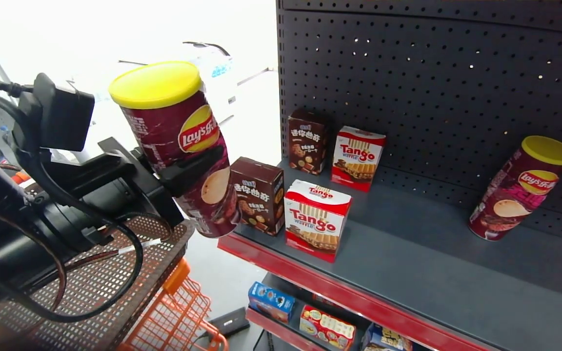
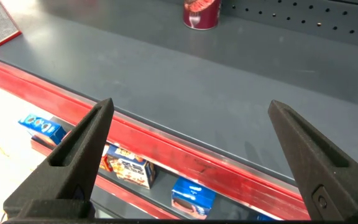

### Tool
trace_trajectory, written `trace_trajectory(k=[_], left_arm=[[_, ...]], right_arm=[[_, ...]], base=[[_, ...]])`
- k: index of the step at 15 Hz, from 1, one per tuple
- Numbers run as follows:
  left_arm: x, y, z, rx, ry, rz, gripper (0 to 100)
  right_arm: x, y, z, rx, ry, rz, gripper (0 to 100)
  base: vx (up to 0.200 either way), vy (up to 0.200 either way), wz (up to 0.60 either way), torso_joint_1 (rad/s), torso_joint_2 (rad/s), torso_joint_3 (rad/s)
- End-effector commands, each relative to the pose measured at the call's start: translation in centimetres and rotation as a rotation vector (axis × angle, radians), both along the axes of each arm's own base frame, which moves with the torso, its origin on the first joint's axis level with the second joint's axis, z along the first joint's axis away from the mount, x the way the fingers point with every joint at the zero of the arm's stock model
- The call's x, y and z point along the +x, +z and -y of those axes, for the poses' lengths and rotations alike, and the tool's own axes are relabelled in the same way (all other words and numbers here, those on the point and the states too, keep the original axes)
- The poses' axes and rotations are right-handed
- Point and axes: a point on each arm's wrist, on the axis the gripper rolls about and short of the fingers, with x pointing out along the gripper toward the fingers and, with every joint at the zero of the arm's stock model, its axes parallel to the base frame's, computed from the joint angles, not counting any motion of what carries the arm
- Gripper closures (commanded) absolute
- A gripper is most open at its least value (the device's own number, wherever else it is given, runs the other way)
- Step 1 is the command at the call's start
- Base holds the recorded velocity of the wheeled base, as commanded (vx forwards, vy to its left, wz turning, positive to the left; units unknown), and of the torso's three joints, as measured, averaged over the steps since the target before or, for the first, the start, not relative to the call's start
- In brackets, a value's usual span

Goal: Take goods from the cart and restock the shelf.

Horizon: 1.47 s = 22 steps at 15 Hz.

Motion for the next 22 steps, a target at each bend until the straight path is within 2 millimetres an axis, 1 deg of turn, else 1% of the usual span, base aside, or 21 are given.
trace_trajectory(k=[1,3,4,6,8,12,13,15,17,18,20,22], left_arm=[[0.0,0.1,0.2,-0.005,-0.045,0.000,100],[0.1,0.0,-0.1,0.009,-0.087,-0.007,100],[0.0,-0.5,-0.3,0.021,-0.110,-0.057,100],[-1.5,-0.6,-0.8,0.062,-0.192,-0.142,100],[-2.0,-0.6,-1.0,0.080,-0.224,-0.185,100],[-2.0,-0.9,-0.8,0.089,-0.281,-0.192,100],[-2.1,-1.0,-0.7,0.096,-0.334,-0.191,100],[-2.0,-0.6,-0.7,0.099,-0.384,-0.179,100],[-1.1,-0.1,-0.2,0.078,-0.417,-0.150,100],[-0.9,0.0,0.0,0.069,-0.425,-0.142,100],[-1.4,0.3,0.9,0.036,-0.474,-0.139,100],[-1.5,0.4,0.9,0.031,-0.483,-0.142,100]], right_arm=[[0.0,0.0,0.0,0.000,0.000,0.001,0],[0.0,0.0,0.0,0.000,0.000,0.001,0],[0.0,0.0,0.0,0.000,0.000,0.001,0],[0.0,0.0,0.0,0.000,0.000,0.001,0],[0.0,0.0,0.0,0.000,0.000,0.001,0],[0.0,0.0,0.0,-0.002,0.003,0.001,0],[0.0,0.0,0.0,-0.002,0.003,0.001,0],[0.0,0.0,0.0,-0.003,0.005,-0.001,0],[0.0,0.0,0.0,-0.008,0.009,-0.001,0],[0.0,0.0,0.0,-0.006,0.009,-0.001,0],[0.0,0.0,0.0,-0.005,0.009,0.001,0],[0.0,0.0,0.0,-0.005,0.009,-0.001,0]], base=[[0.000,0.000,0.00,0.000,0.00,0.000],[0.000,0.000,0.00,0.000,0.00,0.000],[0.000,0.000,0.00,0.000,0.00,0.000],[0.000,0.000,0.00,0.000,0.00,0.000],[0.000,0.000,0.00,0.000,0.00,0.000],[0.000,0.000,0.00,0.000,0.00,0.000],[0.000,0.000,0.00,0.000,0.00,0.000],[0.000,0.000,0.00,0.000,0.00,0.000],[0.000,0.000,0.00,0.000,0.00,0.000],[0.000,0.000,0.00,0.000,0.00,0.000],[0.000,0.000,0.00,0.000,0.00,0.000],[0.000,0.000,0.00,0.000,0.00,0.000]])
